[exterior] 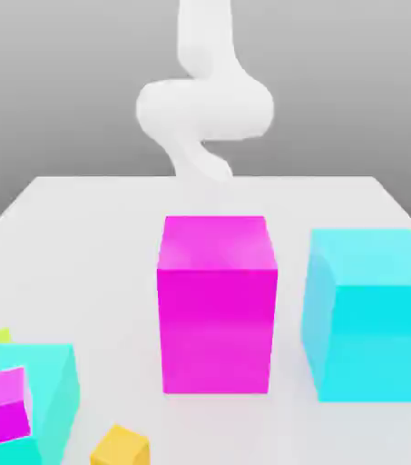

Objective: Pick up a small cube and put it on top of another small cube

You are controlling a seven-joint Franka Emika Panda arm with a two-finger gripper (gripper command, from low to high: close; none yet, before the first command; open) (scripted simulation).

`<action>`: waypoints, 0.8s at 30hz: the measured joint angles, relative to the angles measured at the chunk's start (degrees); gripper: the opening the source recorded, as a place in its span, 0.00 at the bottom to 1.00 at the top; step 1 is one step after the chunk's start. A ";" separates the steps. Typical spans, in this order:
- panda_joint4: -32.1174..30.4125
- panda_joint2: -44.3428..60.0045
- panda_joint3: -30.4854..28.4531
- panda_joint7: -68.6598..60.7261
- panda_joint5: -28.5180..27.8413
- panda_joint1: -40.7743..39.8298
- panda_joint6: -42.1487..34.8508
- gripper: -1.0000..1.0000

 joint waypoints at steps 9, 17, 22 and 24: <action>-0.03 14.74 -14.50 -20.74 3.59 4.31 1.15 0.50; 0.07 28.21 -25.80 -41.60 10.21 5.80 1.91 0.50; 0.24 37.30 -30.75 -55.53 15.59 4.23 2.02 0.50; 0.32 40.97 -31.75 -61.07 17.71 2.49 2.03 0.50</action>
